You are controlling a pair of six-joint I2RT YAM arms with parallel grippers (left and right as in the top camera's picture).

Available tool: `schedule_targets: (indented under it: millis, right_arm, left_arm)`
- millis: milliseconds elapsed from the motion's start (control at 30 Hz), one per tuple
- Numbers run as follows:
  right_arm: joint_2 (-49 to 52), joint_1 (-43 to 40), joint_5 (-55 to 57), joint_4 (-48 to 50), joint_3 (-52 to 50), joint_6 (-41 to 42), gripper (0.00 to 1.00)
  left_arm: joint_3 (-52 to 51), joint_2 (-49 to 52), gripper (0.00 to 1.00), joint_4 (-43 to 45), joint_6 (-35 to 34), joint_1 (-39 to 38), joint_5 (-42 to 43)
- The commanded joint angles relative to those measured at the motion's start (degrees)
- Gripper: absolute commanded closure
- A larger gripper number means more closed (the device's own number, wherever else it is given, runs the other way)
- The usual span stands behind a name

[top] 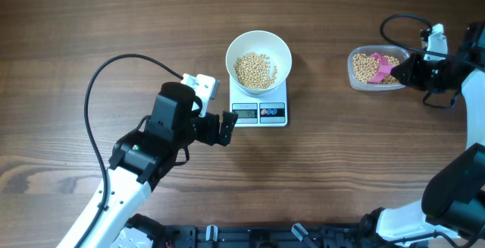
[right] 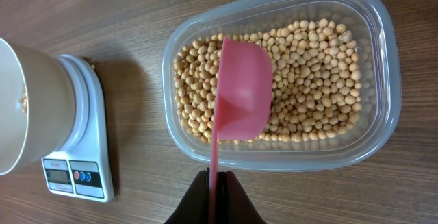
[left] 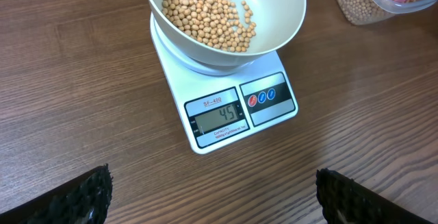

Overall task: Scoop item into bowl and weigh 150g on scale
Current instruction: 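Drag the pink scoop through the soybeans to fill it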

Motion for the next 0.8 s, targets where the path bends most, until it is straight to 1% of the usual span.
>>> schedule_targets:
  millis: [0,67,133,367,433,600,700,767]
  right_arm:
    - [0.76,-0.7,-4.0,0.98,-1.36,1.27,0.96]
    - [0.76,-1.31,-6.25,2.16,-3.19,1.29,0.96]
    - [0.76,-2.01,-7.48,3.63,-4.68,3.26,0.96]
    - [0.76,-3.67,-8.11,4.09,-5.05,4.31,0.96]
    - [0.79,-4.26,-8.9,4.13,-5.05,5.81,0.96]
    - [0.85,-5.53,-10.64,4.87,-5.9,5.81,0.96]
    - [0.85,-6.49,-14.01,6.93,-8.28,6.03,0.96]
    - [0.85,-7.26,-15.15,8.59,-9.88,7.61,0.96]
  left_arm:
    - [-0.22,-0.83,0.0,0.15,0.72,-0.04,0.24]
    - [-0.22,-0.83,0.0,0.15,0.72,-0.04,0.24]
    - [-0.22,-0.83,0.0,0.15,0.72,-0.04,0.24]
    - [-0.22,-0.83,0.0,0.15,0.72,-0.04,0.24]
    - [-0.22,-0.83,0.0,0.15,0.72,-0.04,0.24]
    - [-0.22,-0.83,0.0,0.15,0.72,-0.04,0.24]
    - [-0.22,-0.83,0.0,0.15,0.72,-0.04,0.24]
    - [-0.22,-0.83,0.0,0.17,0.72,-0.04,0.24]
